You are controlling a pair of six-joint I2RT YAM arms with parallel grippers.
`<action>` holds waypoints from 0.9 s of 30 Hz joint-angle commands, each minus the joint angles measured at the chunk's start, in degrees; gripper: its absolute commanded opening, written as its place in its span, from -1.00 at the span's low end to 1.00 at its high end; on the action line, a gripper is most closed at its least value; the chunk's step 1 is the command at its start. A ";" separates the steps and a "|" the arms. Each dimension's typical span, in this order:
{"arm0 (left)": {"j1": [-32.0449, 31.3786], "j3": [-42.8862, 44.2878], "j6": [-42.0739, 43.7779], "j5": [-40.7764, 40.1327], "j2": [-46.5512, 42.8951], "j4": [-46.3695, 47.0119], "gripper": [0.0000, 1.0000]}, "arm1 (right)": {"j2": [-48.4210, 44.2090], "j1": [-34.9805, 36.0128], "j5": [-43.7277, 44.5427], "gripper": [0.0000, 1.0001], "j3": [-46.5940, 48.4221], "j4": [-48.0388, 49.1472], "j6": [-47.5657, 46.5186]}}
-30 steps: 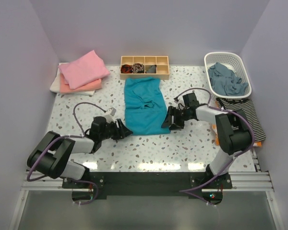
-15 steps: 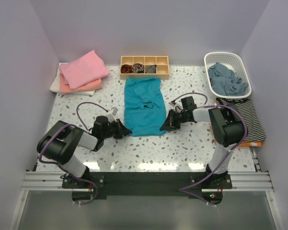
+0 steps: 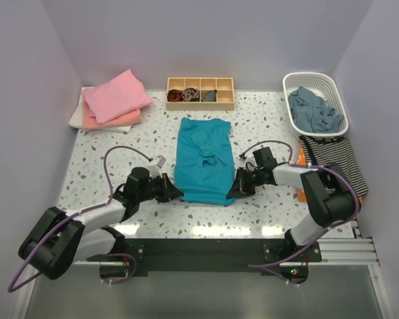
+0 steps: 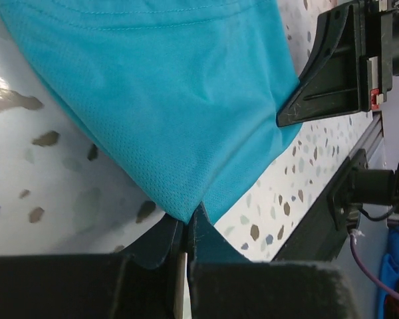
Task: Fold and stack the t-shirts
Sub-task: Fold the tshirt
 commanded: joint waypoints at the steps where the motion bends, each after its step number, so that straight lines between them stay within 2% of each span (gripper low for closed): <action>1: -5.89 -1.60 -2.86 -5.15 -7.24 -10.10 -1.00 | -8.17 2.71 2.88 -1.00 -4.24 -5.40 -1.11; 7: -11.27 -5.47 -8.67 -8.66 -18.48 -17.38 -1.00 | -24.78 4.04 5.43 -0.95 -7.59 -13.22 -0.06; 8: -11.54 -4.95 -8.75 -9.37 -21.72 -20.79 -1.00 | -26.54 3.95 5.87 -0.94 -7.33 -14.28 -0.06; 12: -11.54 -0.92 -7.53 -12.88 -25.53 -27.06 -0.96 | -32.79 4.04 6.93 -0.92 -4.96 -16.40 0.38; 20: -11.54 12.70 -1.47 -16.76 -14.13 -26.72 -0.94 | -30.34 4.04 11.58 -0.94 3.04 -18.33 -3.13; 27: -11.45 22.29 2.66 -19.65 -5.06 -25.75 -0.92 | -22.00 3.87 15.10 -0.95 13.92 -18.86 -6.20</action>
